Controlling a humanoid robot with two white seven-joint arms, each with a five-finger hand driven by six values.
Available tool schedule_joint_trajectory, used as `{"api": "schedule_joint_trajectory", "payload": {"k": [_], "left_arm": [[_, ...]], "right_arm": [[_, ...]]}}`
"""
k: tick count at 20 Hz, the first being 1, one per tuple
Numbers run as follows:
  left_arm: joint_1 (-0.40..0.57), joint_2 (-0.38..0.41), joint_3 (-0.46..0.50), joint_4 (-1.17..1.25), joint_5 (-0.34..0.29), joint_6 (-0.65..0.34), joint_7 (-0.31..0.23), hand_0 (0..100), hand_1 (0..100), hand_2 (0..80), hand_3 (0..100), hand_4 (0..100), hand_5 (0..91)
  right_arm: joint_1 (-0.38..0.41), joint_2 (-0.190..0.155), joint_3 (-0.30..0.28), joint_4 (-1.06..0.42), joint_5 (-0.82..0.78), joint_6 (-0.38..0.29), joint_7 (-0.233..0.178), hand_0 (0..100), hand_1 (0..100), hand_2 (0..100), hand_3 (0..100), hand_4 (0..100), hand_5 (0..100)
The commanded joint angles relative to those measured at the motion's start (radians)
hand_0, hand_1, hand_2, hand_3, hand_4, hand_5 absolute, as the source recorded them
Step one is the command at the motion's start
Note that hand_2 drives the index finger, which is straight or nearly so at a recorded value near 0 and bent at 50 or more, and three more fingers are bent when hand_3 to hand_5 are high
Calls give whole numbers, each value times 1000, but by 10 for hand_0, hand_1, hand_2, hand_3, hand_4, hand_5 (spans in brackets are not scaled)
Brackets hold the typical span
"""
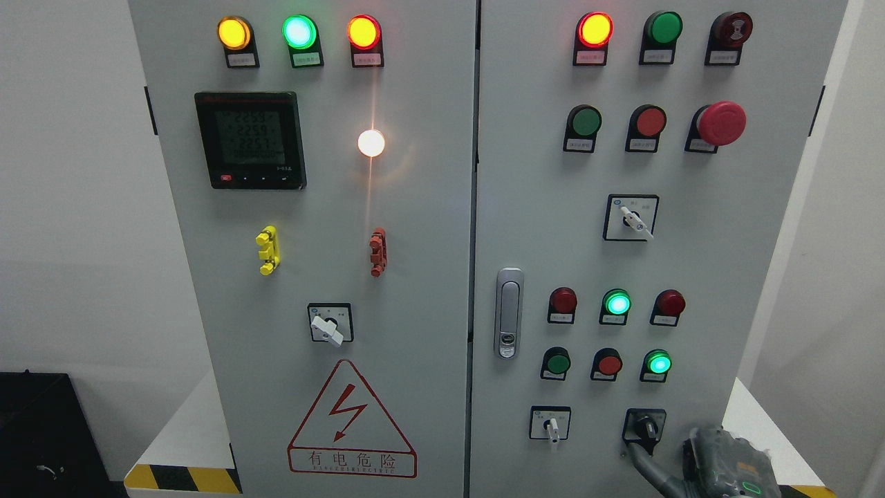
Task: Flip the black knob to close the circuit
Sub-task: 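Grip the black knob with the right hand and twist it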
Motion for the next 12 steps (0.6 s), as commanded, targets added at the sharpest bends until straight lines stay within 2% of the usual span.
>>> {"api": "schedule_joint_trajectory", "payload": {"k": [1,3,12], "left_arm": [[0,0,0,0,0,0,1,120,556,0,0,0,0],[0,0,0,0,0,0,1,120,556,0,0,0,0],[0,0,0,0,0,0,1,120,556,0,0,0,0]], "right_arm": [[-2,1,-47,7,0,-11,1,0,0,927,1000,976,983],[-5,1,-56,9,2,-30,-2,0,0,928,1000,976,983],[-5,-1,-70,9,2,-31,0,0,0,926,1000,975,982]]}}
